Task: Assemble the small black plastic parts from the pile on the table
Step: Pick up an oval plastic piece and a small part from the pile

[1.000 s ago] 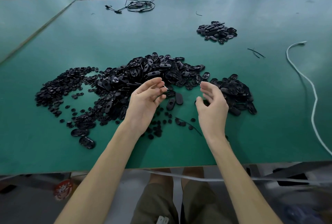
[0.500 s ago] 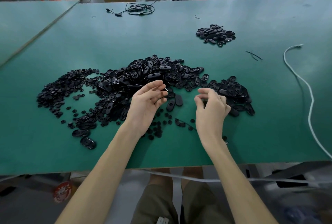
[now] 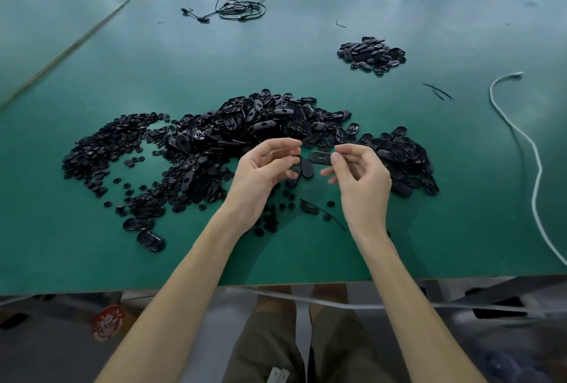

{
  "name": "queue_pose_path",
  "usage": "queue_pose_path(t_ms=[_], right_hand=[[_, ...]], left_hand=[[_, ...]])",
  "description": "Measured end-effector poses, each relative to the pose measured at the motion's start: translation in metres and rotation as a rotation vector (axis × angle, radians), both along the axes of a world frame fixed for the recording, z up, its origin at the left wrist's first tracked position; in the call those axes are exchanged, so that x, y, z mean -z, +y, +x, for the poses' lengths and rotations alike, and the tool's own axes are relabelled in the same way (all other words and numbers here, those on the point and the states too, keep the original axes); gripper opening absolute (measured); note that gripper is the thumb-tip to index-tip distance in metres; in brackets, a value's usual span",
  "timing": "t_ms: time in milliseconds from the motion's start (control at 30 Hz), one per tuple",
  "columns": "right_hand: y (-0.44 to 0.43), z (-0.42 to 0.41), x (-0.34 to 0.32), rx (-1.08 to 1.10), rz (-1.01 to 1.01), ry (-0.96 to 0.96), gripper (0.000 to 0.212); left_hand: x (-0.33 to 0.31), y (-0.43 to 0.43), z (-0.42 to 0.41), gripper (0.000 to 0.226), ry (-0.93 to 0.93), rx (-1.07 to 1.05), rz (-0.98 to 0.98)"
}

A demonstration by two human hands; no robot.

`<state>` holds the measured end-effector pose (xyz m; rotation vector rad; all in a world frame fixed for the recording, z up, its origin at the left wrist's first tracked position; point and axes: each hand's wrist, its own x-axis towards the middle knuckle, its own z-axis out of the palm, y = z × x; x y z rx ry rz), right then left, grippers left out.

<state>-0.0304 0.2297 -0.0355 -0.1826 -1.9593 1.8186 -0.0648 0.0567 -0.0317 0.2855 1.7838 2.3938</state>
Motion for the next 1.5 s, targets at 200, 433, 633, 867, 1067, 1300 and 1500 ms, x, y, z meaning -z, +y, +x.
queue_pose_path(t_ms=[200,433,633,867,1067,1300,1500], right_hand=[[-0.006,0.002,0.0,-0.232,0.026,0.061,0.011],[-0.006,0.002,0.002,-0.317,0.354,-0.008,0.022],[-0.011,0.002,0.004,-0.461,0.685,-0.071,0.033],[-0.013,0.002,0.004,-0.468,0.737,-0.07,0.018],[-0.013,0.003,0.004,-0.433,0.748,-0.016,0.016],[-0.012,0.004,0.003,-0.318,0.491,-0.013,0.012],[-0.011,0.004,0.001,-0.209,0.374,0.064,0.008]], left_hand=[[0.007,0.003,-0.002,0.02,0.095,0.018,-0.153],[-0.004,-0.008,-0.008,0.022,-0.174,-0.082,0.392],[-0.005,-0.013,-0.01,0.028,-0.272,-0.105,0.579],[-0.005,-0.013,-0.009,0.022,-0.278,-0.094,0.529],[-0.004,-0.011,-0.008,0.017,-0.249,-0.087,0.437],[0.0,-0.002,-0.004,0.022,-0.131,-0.026,0.185],[0.003,0.001,-0.004,0.028,-0.137,-0.022,0.151]])
